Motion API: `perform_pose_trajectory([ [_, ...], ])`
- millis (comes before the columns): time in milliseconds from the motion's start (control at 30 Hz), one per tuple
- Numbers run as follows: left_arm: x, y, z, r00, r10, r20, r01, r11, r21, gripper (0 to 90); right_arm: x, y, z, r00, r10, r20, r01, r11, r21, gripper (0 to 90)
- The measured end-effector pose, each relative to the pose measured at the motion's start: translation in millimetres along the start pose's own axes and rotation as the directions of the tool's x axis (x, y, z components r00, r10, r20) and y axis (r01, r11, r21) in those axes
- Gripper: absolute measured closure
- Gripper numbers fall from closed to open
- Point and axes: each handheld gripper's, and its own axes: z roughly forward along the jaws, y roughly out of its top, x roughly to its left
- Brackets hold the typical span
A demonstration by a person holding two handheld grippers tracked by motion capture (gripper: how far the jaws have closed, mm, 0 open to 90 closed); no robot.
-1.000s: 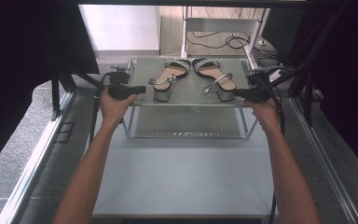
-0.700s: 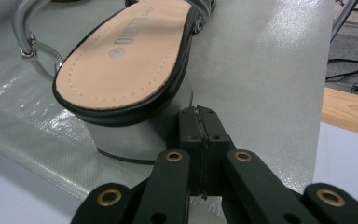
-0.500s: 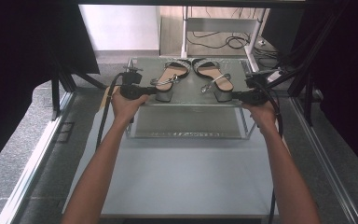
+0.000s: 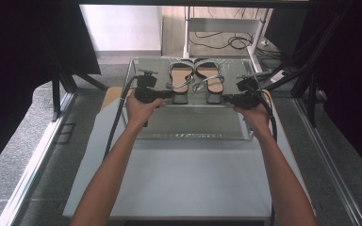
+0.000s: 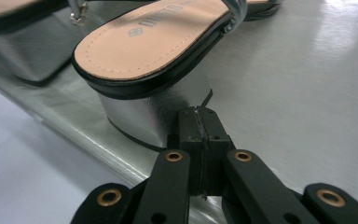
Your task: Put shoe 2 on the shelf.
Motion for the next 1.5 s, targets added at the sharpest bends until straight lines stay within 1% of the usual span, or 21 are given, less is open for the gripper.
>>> perform_pose_trajectory([
  [167,-12.2,3.1,7.9,0.9997,0.024,0.004,-0.024,0.9996,0.017,90.0,5.8,0.5,4.1,0.9997,-0.008,-0.025,0.008,1.0,-0.007,89.2],
  [233,-17.8,4.3,10.6,0.9994,0.035,0.001,-0.035,0.9991,0.024,90.0,8.9,1.0,5.6,0.9996,-0.016,-0.024,0.016,1.0,-0.007,89.2],
  [300,-19.3,4.5,11.4,0.9993,0.038,-0.002,-0.038,0.9989,0.027,90.0,11.2,1.2,6.8,0.9995,-0.017,-0.028,0.017,1.0,-0.008,89.3],
  [400,-18.7,4.0,10.9,0.9994,0.034,-0.001,-0.034,0.9991,0.027,89.9,14.7,1.7,9.0,0.9991,-0.016,-0.038,0.016,1.0,-0.008,89.3],
  [467,-17.8,3.7,10.3,0.9996,0.029,0.004,-0.029,0.9992,0.028,88.6,17.4,2.0,10.5,0.9988,-0.028,-0.041,0.027,1.0,-0.012,89.3],
  [567,-17.6,3.7,9.1,0.9995,0.033,-0.004,-0.032,0.999,0.03,86.6,20.9,2.5,12.2,0.9986,-0.034,-0.041,0.034,0.999,-0.014,89.3],
  [700,-16.1,3.1,8.0,0.9996,0.028,-0.005,-0.028,0.9993,0.026,84.4,22.0,2.8,13.0,0.9983,-0.039,-0.043,0.039,0.999,-0.016,89.3],
  [767,-15.1,3.0,7.3,0.9996,0.028,-0.005,-0.028,0.9993,0.025,82.1,21.0,2.4,12.9,0.9981,-0.035,-0.05,0.034,0.999,-0.017,89.2],
  [833,-14.1,2.9,6.2,0.9995,0.027,-0.013,-0.027,0.9995,0.014,77.1,20.7,2.1,13.1,0.998,-0.037,-0.05,0.036,0.999,-0.02,89.2],
  [867,-14.1,2.7,5.2,0.9993,0.028,-0.024,-0.028,0.9996,0.004,73.8,21.2,2.0,13.1,0.998,-0.046,-0.043,0.045,0.999,-0.024,89.1],
  [933,-14.0,2.1,0.5,0.9983,0.04,-0.043,-0.04,0.9992,-0.004,68.8,21.9,1.6,13.0,0.9976,-0.064,-0.026,0.063,0.998,-0.028,88.2],
  [967,-14.1,1.8,-2.3,0.9978,0.044,-0.05,-0.044,0.999,-0.002,66.6,21.4,1.6,11.9,0.9979,-0.059,-0.028,0.058,0.998,-0.033,87.4],
  [1000,-13.7,1.4,-5.9,0.9966,0.057,-0.059,-0.057,0.9984,0.001,64.2,20.8,1.5,10.2,0.9979,-0.056,-0.031,0.055,0.998,-0.041,86.4],
  [1033,-14.1,0.7,-10.1,0.9957,0.061,-0.07,-0.062,0.998,-0.008,62.8,20.7,1.3,7.9,0.9979,-0.054,-0.037,0.052,0.997,-0.049,85.6],
  [1067,-14.3,-0.2,-14.9,0.9957,0.062,-0.07,-0.063,0.9978,-0.02,61.1,20.9,1.0,5.0,0.9978,-0.053,-0.041,0.051,0.997,-0.058,84.7],
  [1100,-14.8,-1.8,-22.3,0.9957,0.07,-0.061,-0.072,0.997,-0.027,59.3,21.2,0.2,1.7,0.9975,-0.056,-0.043,0.053,0.996,-0.067,83.9],
  [1133,-15.5,-3.0,-26.2,0.9951,0.077,-0.061,-0.079,0.9963,-0.032,56.9,21.7,-1.9,-4.1,0.9972,-0.059,-0.045,0.055,0.995,-0.079,82.1],
  [1200,-17.3,-6.8,-35.1,0.9937,0.098,-0.054,-0.1,0.9944,-0.035,53.9,22.1,-5.0,-10.4,0.9967,-0.062,-0.052,0.057,0.994,-0.089,79.8],
  [1300,-20.7,-17.0,-49.5,0.9919,0.121,-0.038,-0.123,0.991,-0.052,50.2,23.7,-14.4,-24.9,0.9943,-0.077,-0.075,0.068,0.991,-0.116,74.0],
  [1400,-22.9,-31.0,-62.7,0.9915,0.129,-0.014,-0.13,0.9888,-0.073,46.3,26.0,-28.3,-39.2,0.9908,-0.09,-0.101,0.076,0.988,-0.135,67.0],
  [1500,-25.7,-48.8,-74.6,0.9899,0.142,0.005,-0.14,0.985,-0.101,44.0,28.6,-47.9,-50.4,0.9873,-0.098,-0.125,0.078,0.985,-0.154,61.2],
])
